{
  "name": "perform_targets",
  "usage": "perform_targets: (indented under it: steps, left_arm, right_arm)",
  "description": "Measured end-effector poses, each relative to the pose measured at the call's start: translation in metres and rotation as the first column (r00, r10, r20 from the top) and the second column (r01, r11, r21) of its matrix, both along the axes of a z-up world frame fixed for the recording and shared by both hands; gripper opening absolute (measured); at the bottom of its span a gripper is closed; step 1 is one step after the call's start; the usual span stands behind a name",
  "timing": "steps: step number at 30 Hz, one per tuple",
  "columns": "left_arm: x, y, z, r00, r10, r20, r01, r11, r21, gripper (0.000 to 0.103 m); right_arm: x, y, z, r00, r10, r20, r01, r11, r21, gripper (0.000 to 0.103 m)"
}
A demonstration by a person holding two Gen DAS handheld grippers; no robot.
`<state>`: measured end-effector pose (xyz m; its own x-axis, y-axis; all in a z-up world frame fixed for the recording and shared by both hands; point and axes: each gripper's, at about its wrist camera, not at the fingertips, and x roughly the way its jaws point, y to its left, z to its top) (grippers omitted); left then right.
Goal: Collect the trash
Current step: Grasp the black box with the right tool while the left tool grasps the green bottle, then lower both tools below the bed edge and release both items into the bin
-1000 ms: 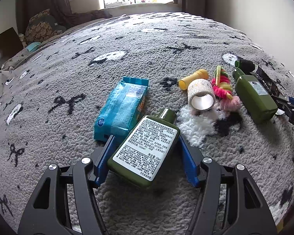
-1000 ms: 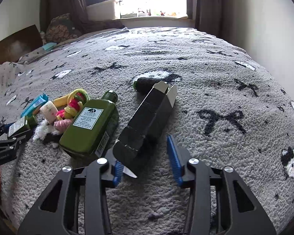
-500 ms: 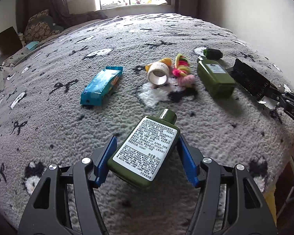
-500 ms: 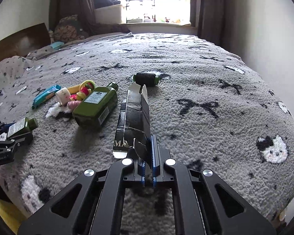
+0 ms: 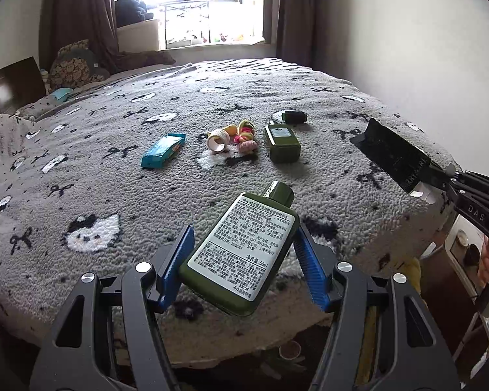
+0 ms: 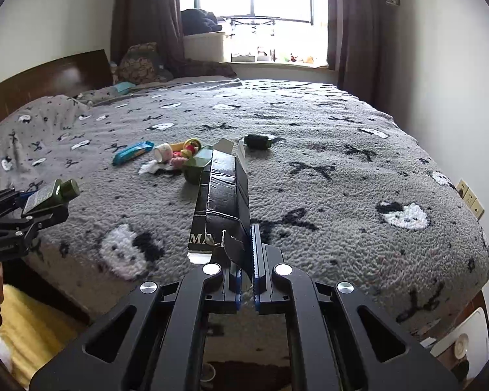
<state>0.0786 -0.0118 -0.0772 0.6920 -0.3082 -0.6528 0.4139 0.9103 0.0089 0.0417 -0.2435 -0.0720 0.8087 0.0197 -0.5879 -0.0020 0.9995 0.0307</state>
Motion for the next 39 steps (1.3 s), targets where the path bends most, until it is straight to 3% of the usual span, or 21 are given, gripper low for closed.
perform_targets:
  steps: [9,13,19,23,28,33,39]
  left_arm:
    - [-0.055,0.011,-0.026,0.997,0.055,-0.045,-0.054,0.998,0.014,0.060]
    - [-0.071,0.014,-0.049,0.993,0.052,-0.106,-0.052,0.999,-0.005,0.060]
    - [-0.086,0.007,-0.091,0.979,0.034,-0.200,-0.027,0.999,0.040,0.060]
    - [-0.087,0.004,-0.120,0.961,0.031,-0.274,-0.017,0.998,0.055,0.060]
    - [-0.091,0.003,-0.147,0.942,0.025,-0.335,0.003,0.996,0.085,0.060]
    - [-0.088,0.005,-0.168,0.916,0.019,-0.401,0.023,0.995,0.098,0.060]
    - [-0.075,0.003,-0.198,0.861,-0.006,-0.509,0.064,0.993,0.097,0.060]
  right_arm:
    - [-0.055,0.030,-0.013,0.994,0.103,-0.038,-0.102,0.995,0.017,0.006]
    - [-0.066,0.043,-0.035,0.983,0.145,-0.115,-0.142,0.989,0.032,0.006]
    - [-0.074,0.066,-0.078,0.941,0.221,-0.256,-0.217,0.975,0.046,0.006]
    - [-0.077,0.074,-0.097,0.922,0.236,-0.308,-0.224,0.972,0.074,0.006]
    - [-0.084,0.088,-0.115,0.875,0.303,-0.377,-0.284,0.953,0.105,0.006]
    - [-0.078,0.091,-0.137,0.851,0.288,-0.440,-0.269,0.957,0.107,0.003]
    - [-0.067,0.088,-0.180,0.797,0.273,-0.538,-0.229,0.962,0.149,0.003]
